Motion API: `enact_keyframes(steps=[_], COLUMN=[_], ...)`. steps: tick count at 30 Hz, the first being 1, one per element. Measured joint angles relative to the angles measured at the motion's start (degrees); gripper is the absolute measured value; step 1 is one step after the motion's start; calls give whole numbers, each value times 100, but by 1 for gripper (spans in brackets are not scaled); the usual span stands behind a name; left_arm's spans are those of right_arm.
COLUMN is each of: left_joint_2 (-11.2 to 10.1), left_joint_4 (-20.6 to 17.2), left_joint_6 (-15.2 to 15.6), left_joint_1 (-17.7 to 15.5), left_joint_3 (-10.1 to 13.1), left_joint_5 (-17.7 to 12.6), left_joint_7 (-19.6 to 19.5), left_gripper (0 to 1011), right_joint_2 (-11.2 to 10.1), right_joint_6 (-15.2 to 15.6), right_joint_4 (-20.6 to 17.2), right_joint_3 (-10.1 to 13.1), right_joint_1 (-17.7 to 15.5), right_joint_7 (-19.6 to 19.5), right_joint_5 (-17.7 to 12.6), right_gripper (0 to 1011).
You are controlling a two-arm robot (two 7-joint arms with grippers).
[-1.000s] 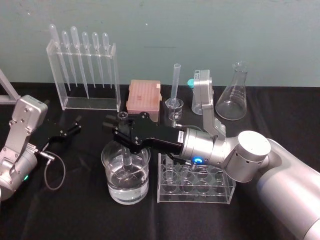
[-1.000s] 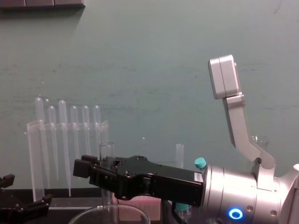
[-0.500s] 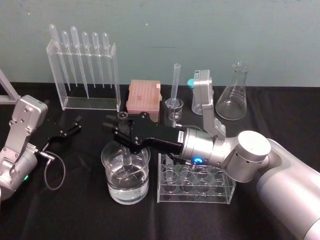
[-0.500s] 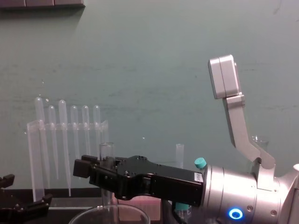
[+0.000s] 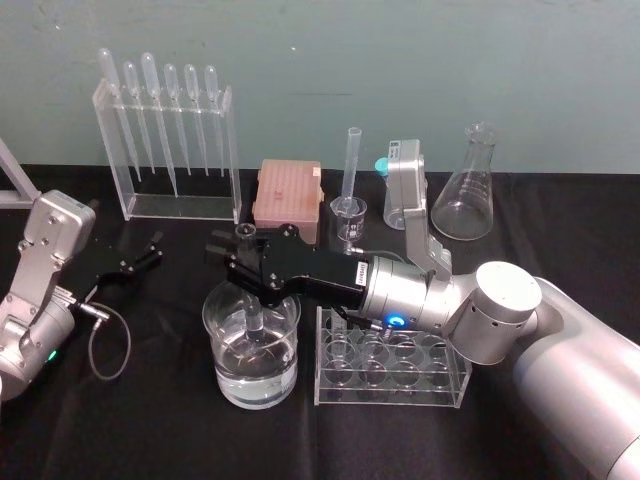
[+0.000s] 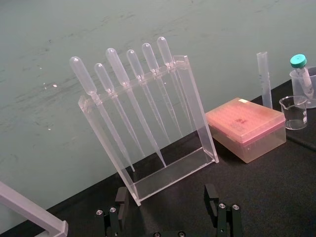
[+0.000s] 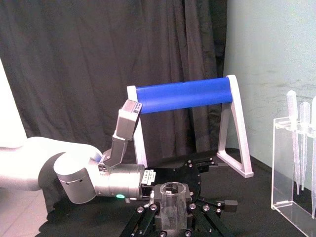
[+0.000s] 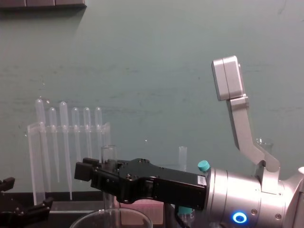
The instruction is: Hold the test tube with one hand and immerse one end into the beaker, then return it to the test tube rack.
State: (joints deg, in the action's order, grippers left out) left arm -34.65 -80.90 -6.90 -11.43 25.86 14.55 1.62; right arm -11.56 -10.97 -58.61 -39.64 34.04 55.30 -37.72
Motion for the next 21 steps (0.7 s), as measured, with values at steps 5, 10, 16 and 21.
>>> enact_keyframes(steps=[5, 10, 16, 21], left_joint_2=[0, 0, 0, 0], left_joint_4=[0, 0, 0, 0], left_joint_6=[0, 0, 0, 0], left_joint_1=[0, 0, 0, 0], left_joint_3=[0, 0, 0, 0], left_joint_5=[0, 0, 0, 0], left_joint_7=[0, 0, 0, 0], left_gripper=[1000, 1000, 1000, 1000], right_joint_2=[0, 0, 0, 0], right_joint_6=[0, 0, 0, 0], right_joint_4=[0, 0, 0, 0], right_joint_3=[0, 0, 0, 0], right_joint_1=[0, 0, 0, 0], right_joint_7=[0, 0, 0, 0], right_joint_5=[0, 0, 0, 0], right_gripper=[189, 189, 189, 189])
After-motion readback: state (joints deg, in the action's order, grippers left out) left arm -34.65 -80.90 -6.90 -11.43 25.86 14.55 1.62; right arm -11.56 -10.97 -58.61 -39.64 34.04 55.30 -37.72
